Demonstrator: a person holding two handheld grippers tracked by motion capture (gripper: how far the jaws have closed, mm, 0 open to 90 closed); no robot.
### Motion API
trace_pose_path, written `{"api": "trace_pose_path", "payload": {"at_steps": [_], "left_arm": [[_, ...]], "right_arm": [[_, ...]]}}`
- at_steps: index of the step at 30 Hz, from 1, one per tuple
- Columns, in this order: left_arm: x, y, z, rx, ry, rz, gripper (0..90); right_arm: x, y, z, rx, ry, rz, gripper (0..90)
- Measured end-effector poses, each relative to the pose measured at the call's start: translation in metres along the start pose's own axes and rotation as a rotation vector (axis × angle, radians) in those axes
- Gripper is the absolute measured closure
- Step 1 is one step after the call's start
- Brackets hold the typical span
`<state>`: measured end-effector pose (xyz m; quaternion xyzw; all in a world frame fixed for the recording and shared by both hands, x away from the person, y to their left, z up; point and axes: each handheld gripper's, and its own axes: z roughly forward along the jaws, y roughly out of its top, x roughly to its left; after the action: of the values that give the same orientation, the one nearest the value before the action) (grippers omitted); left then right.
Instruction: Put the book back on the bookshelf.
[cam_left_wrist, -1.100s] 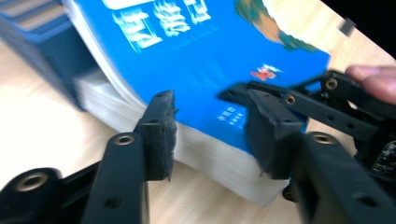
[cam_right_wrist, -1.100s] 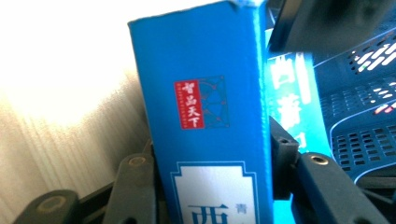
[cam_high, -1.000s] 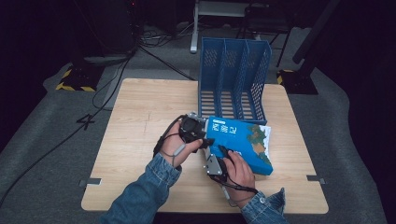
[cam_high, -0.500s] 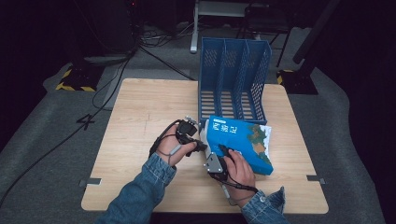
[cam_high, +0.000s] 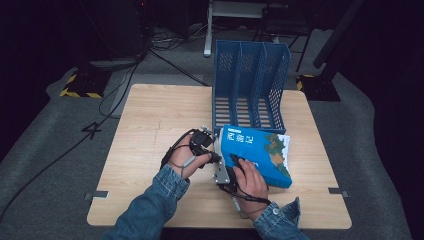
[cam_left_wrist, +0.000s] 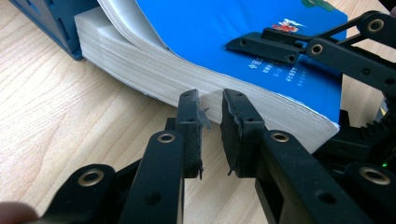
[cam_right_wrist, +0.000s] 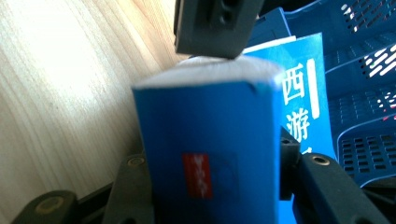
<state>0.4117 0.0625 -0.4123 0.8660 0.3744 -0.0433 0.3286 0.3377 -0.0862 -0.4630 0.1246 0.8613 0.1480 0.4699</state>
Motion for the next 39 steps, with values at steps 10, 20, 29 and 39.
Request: {"api": "trace_pose_path", "payload": {"at_steps": [10, 20, 29, 39], "left_arm": [[0.002, -0.001, 0.001, 0.005, 0.018, -0.003, 71.9], [0.002, -0.002, 0.004, 0.020, 0.038, -0.004, 70.2], [0.005, -0.003, 0.004, 0.013, 0.034, -0.020, 66.9], [0.011, -0.005, 0.006, -0.002, 0.026, -0.039, 59.7]], "right_arm": [[0.002, 0.010, 0.005, 0.010, 0.003, -0.016, 56.4], [0.004, 0.017, 0.013, 0.009, 0.014, -0.064, 55.2], [0.006, 0.023, 0.018, 0.035, 0.000, -0.089, 53.2], [0.005, 0.023, 0.021, 0.031, 0.009, -0.096, 58.7]]}}
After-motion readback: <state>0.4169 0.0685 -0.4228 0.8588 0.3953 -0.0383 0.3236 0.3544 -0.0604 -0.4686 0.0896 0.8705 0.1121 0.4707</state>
